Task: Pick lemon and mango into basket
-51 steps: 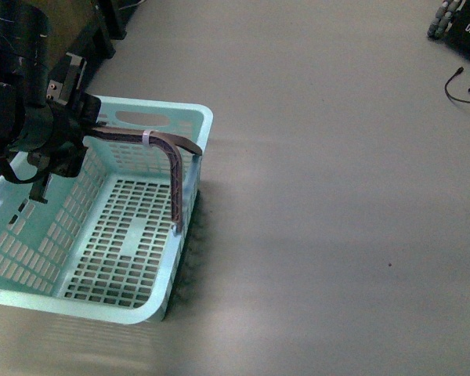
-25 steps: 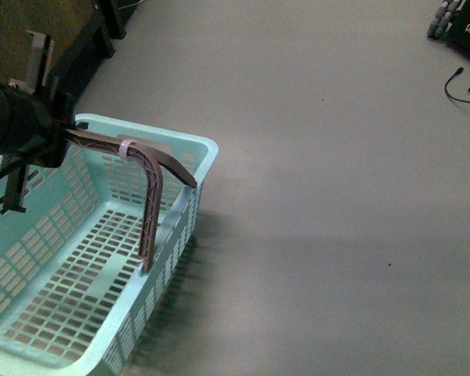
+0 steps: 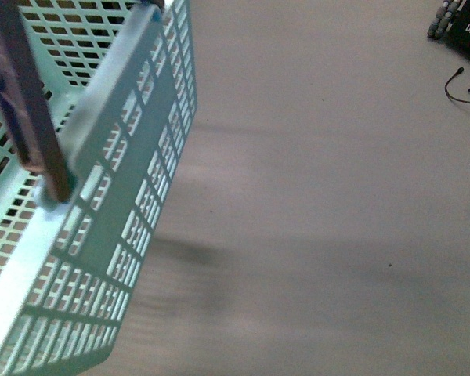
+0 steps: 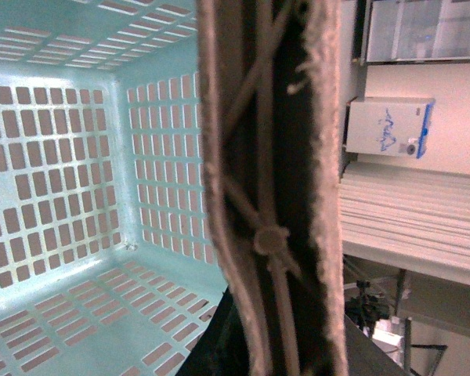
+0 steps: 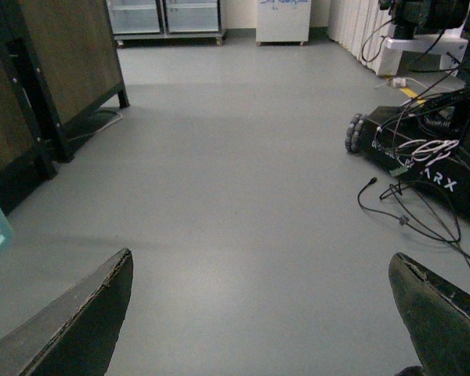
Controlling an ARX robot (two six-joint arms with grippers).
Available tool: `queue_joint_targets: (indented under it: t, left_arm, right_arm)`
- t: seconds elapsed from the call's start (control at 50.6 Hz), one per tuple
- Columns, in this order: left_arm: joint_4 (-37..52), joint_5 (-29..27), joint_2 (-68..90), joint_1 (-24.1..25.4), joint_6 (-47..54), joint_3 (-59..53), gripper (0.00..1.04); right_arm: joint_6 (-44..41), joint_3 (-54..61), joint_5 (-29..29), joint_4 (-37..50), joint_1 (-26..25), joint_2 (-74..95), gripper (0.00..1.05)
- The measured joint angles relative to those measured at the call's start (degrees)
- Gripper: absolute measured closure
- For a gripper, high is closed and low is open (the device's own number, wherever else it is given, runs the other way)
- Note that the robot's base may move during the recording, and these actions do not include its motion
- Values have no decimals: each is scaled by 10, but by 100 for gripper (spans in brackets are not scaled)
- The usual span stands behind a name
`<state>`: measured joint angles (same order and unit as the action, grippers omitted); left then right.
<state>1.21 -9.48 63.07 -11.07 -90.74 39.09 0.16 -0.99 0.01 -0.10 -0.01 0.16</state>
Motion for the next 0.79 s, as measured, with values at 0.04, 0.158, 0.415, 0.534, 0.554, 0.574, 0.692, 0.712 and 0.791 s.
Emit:
queue_joint_targets:
  t: [0.04,0.158,0.415,0.534,0.554,0.574,0.692,0.712,0.791]
  left_arm:
    - [-24,-4,-30,-1,-3,0,99]
    - [-92,-14,-97,-2,-7,13,99]
    - [-106,-21,-120,-2,-5,26,100]
    - [-106,-19,-121,-2,-5,26,100]
    - [-106,-19,-121,-2,-5,26,100]
    - [-106,-19,-121,-2,-5,26,100]
    - [-106,-20,-121,-2,-4,26,100]
    - [-106,-20,-121,-2,-4,26,100]
    - [-107,-21,-121,-2,-5,26,100]
  right_arm:
    - [0,0,0,0,0,0,9]
    - [0,0,0,0,0,0,9]
    - [0,0,0,0,0,0,9]
    - [0,0,0,0,0,0,9]
    - [0,0,0,0,0,0,9]
    - [0,0,0,0,0,0,9]
    - [0,0,0,0,0,0,9]
    - [0,0,0,0,0,0,9]
    - [0,0,1,0,0,0,9]
